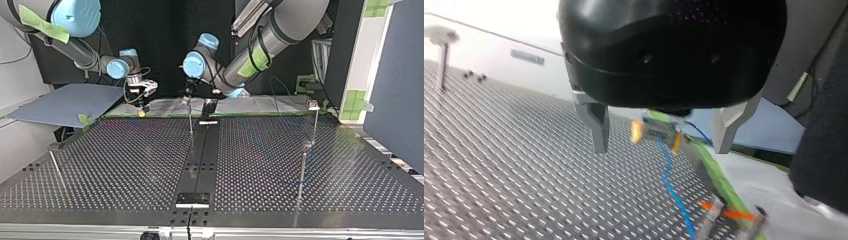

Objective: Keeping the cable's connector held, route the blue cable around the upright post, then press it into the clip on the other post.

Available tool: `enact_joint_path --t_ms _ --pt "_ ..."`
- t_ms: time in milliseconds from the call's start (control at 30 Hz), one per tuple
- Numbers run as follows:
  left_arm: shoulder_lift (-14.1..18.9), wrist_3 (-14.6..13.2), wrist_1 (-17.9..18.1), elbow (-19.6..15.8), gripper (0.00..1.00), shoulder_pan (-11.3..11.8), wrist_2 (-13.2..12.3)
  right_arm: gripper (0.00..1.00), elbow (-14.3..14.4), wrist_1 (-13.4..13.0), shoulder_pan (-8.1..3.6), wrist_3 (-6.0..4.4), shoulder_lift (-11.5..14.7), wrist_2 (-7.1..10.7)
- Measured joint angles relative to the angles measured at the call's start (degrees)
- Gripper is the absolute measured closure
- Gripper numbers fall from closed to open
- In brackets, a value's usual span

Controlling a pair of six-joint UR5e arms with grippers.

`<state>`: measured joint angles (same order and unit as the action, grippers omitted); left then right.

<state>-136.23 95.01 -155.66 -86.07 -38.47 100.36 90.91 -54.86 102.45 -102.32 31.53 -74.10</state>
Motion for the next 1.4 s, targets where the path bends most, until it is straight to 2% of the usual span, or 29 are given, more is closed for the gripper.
enact_joint_path --t_ms 100,300,633,833,1133,1400 --pt "1.78 0.4 1.32 -1.76 0.0 -0.23 0.77 1.0 0.01 0.0 -0.01 0.0 -0.01 0.0" --pt "5.18 3.03 2.33 -5.16 0.0 0.14 3.03 1.0 0.01 0.01 -0.01 0.07 -0.01 0.0" --pt "11.17 8.96 0.61 -11.15 0.0 0.4 7.59 1.0 0.02 -0.07 0.03 0.09 -0.03 -0.09" --pt "14.45 11.97 -0.06 -14.42 0.0 -0.06 8.64 1.0 0.01 -0.08 0.18 0.09 -0.05 -0.22" --pt "19.42 11.57 -1.42 -19.39 0.0 -0.27 10.28 1.0 0.02 0.09 0.33 0.09 -0.05 -0.35" --pt "24.18 12.51 -0.63 -24.17 0.0 -0.3 12.0 1.0 0.02 0.4 0.35 0.11 -0.09 -0.61"
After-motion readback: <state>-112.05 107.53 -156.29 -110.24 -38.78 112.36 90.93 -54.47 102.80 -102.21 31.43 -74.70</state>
